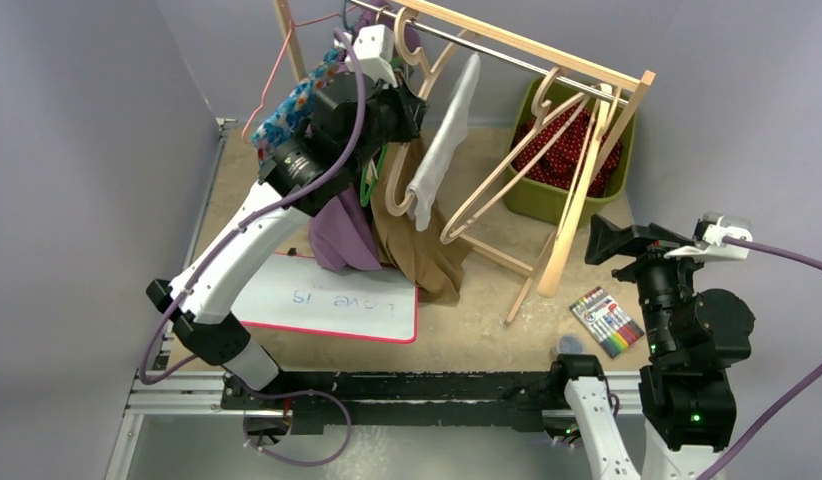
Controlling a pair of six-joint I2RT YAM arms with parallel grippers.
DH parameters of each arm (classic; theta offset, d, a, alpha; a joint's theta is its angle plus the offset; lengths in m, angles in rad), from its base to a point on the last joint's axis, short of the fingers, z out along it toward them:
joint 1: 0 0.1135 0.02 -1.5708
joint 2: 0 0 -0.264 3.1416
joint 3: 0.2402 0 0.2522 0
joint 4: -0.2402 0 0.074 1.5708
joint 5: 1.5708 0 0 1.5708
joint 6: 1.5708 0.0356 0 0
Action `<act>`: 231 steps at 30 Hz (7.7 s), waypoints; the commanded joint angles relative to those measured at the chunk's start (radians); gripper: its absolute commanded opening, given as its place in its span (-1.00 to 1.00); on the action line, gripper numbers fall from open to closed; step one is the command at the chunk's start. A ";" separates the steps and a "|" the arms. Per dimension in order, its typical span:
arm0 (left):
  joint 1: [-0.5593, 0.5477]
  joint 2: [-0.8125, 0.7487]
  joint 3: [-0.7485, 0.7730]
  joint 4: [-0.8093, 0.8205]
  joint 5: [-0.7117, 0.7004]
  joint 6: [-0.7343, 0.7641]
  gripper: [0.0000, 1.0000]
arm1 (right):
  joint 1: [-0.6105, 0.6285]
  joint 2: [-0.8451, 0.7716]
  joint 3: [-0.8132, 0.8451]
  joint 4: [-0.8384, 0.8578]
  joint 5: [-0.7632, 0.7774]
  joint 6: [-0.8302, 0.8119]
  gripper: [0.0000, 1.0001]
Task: Remove the skirt from the hanger
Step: Pick up the hanger from the clothesline, then remove the skirt from the hanger.
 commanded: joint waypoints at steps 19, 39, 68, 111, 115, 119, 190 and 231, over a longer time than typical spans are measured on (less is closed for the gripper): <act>0.159 -0.227 -0.334 0.675 0.411 -0.544 -1.00 | 0.006 0.040 -0.089 -0.017 -0.140 0.048 0.98; 0.163 -0.397 -0.578 0.817 0.532 -0.449 -1.00 | 0.007 -0.002 -0.316 -0.095 -0.358 0.193 0.98; 0.163 -0.486 -0.799 0.674 0.491 -0.182 -1.00 | 0.006 0.248 -0.548 0.480 -0.529 0.274 0.92; 0.347 -0.486 -1.025 0.887 0.639 -0.364 -1.00 | 0.506 0.306 -0.796 1.118 -0.470 0.401 0.82; 0.351 -0.484 -1.025 0.883 0.644 -0.362 -1.00 | 0.578 0.386 -0.850 1.306 -0.416 0.426 0.82; 0.350 -0.471 -1.021 0.885 0.663 -0.373 -1.00 | 0.693 0.475 -0.845 1.412 -0.309 0.415 0.82; 0.352 -0.393 -0.902 0.714 0.649 -0.432 -1.00 | 0.677 0.406 -0.799 1.083 -0.096 0.330 -1.00; 0.352 -0.524 -0.820 0.757 0.726 -0.371 -1.00 | 0.639 0.032 -0.747 0.266 0.257 0.689 -1.00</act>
